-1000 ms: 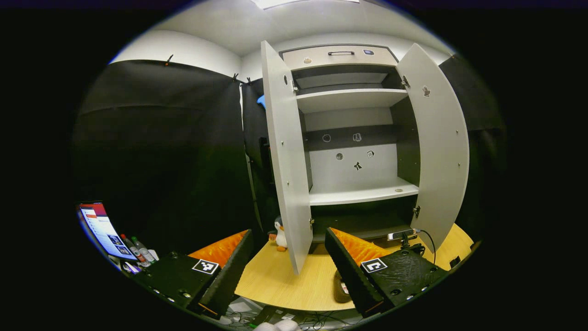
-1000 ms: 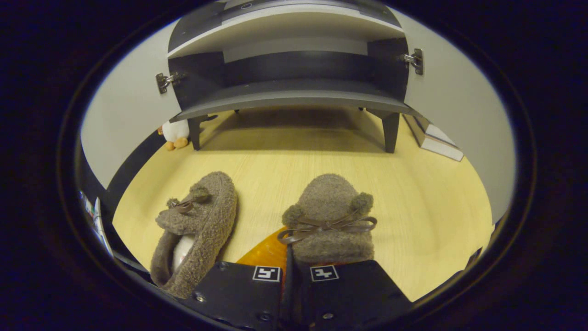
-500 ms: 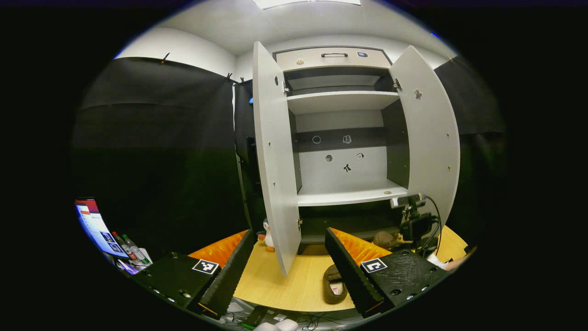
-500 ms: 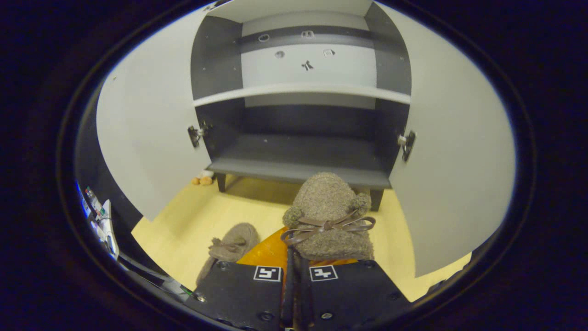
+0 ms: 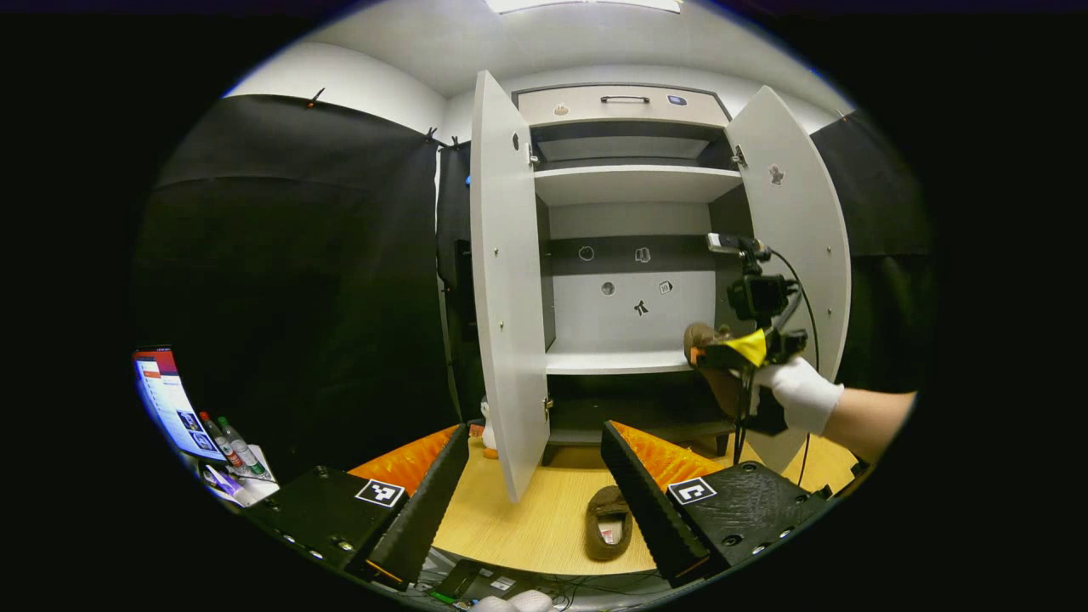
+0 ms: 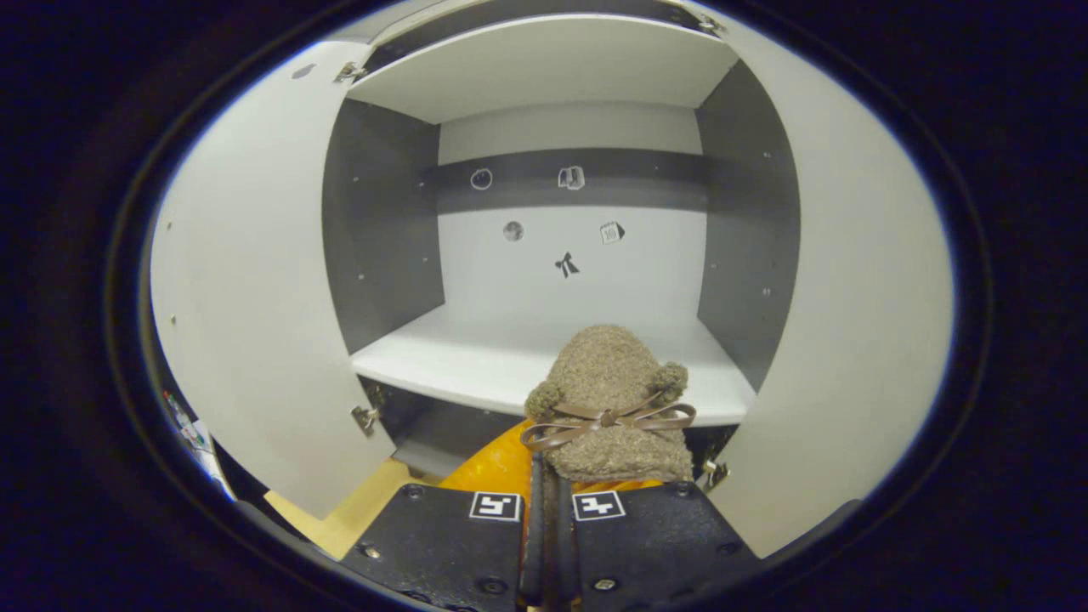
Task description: Grab one shoe with the right hand and put it into the shoe cabinet, grab the other shoe with the left hand and put it into the shoe cabinet; then close the right door with the right hand and the left door with the left hand.
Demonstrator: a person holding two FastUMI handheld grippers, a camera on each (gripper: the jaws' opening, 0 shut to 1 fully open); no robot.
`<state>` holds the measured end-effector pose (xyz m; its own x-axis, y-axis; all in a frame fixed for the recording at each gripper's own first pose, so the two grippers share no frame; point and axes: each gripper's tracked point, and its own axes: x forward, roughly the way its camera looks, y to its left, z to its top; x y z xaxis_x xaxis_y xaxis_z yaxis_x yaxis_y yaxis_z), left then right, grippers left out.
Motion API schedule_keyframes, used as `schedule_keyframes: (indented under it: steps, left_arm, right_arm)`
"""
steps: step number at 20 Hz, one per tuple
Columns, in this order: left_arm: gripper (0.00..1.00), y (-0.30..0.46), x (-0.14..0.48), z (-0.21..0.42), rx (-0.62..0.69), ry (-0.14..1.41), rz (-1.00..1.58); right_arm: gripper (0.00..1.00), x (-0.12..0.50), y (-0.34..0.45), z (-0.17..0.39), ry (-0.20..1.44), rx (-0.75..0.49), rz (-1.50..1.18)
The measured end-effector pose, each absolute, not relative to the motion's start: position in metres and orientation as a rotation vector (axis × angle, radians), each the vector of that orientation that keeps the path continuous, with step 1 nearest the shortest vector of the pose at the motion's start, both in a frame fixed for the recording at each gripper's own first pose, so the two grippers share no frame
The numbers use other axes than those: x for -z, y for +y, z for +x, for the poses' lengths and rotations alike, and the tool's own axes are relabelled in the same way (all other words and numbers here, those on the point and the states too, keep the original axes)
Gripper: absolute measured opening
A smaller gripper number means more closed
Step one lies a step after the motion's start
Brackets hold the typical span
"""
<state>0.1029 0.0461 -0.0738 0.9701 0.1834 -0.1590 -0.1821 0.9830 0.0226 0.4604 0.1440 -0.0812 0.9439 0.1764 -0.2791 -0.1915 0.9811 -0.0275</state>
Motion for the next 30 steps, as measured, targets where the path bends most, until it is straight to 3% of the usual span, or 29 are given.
schedule_keyframes:
  steps: [8,12,20,24,27,30]
  left_arm:
    - [0.96,0.071,0.080,0.085,-0.305,0.198,0.013]
    - [0.96,0.077,0.082,0.080,-0.355,0.207,0.003]
    - [0.96,0.082,0.078,0.083,-0.399,0.204,0.040]
    - [0.96,0.077,0.077,0.089,-0.407,0.200,0.034]
    - [0.97,0.074,0.077,0.093,-0.406,0.193,0.036]
    - [1.00,0.073,0.075,0.098,-0.376,0.184,0.043]
  right_arm:
    - [0.10,0.030,0.154,0.584,0.262,-0.132,-0.080]
    - [0.10,0.049,0.157,0.632,0.357,-0.105,-0.094]
    - [0.10,0.104,0.151,0.652,0.605,-0.080,-0.082]
    - [0.26,0.085,0.151,0.643,0.567,-0.112,-0.019]
    - [0.64,0.068,0.150,0.621,0.494,-0.126,0.051]
    - [0.77,0.037,0.138,0.593,0.331,-0.097,0.022]
